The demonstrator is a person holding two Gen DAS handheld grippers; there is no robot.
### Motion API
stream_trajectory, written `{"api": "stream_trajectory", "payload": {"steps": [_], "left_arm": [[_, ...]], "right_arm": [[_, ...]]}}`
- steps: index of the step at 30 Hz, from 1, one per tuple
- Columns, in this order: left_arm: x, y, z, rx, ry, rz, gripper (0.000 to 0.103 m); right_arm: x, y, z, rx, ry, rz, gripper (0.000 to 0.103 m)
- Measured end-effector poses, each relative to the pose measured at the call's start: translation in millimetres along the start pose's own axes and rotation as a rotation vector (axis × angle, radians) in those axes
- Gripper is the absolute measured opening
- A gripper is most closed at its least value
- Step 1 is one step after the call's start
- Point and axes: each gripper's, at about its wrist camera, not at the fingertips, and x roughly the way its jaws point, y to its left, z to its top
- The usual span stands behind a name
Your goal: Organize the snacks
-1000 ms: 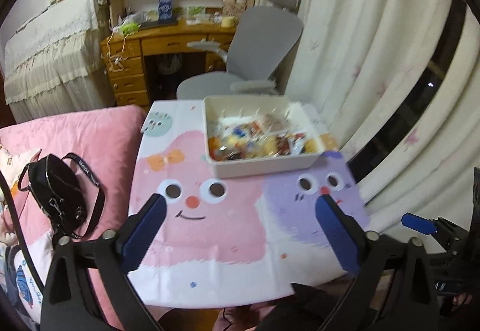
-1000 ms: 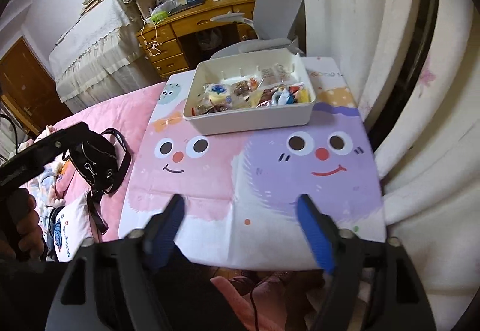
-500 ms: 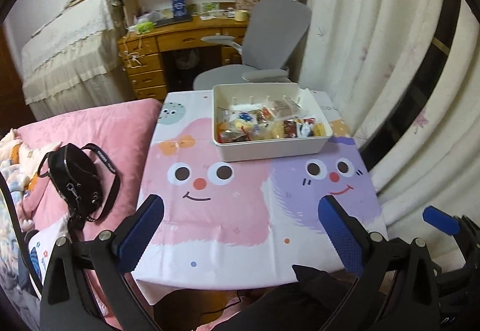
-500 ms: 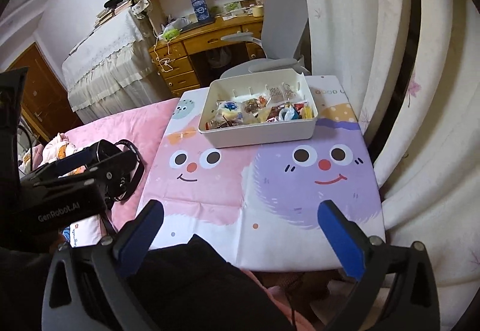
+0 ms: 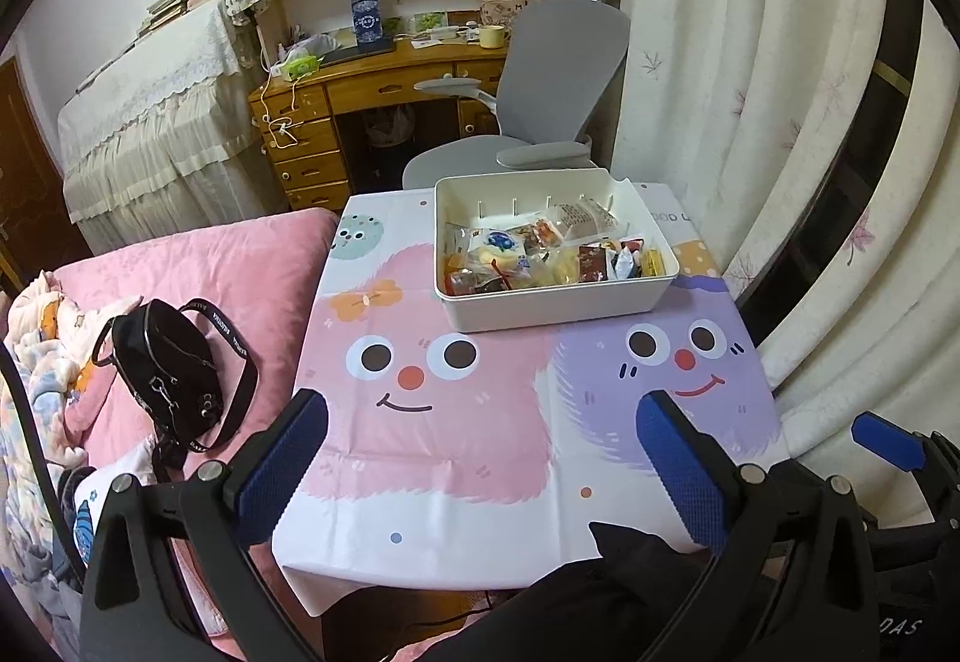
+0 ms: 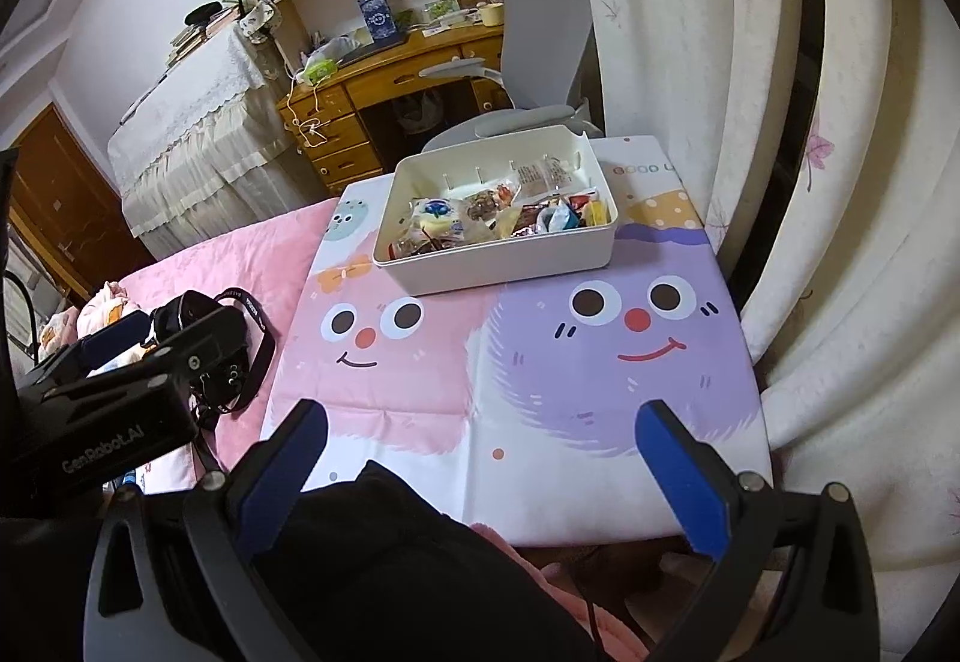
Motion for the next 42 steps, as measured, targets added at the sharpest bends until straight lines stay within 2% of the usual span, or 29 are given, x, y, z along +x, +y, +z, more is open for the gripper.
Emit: {"api": "stream_trajectory", "payload": {"steps": [42], "left_arm": [[25.3,-19.5,10.9,0.004,0.032,-0.024,0.102]], "right_arm": [[15.4,-16.1,13.5,-0.013,0.055,-0.020,0.103]]}}
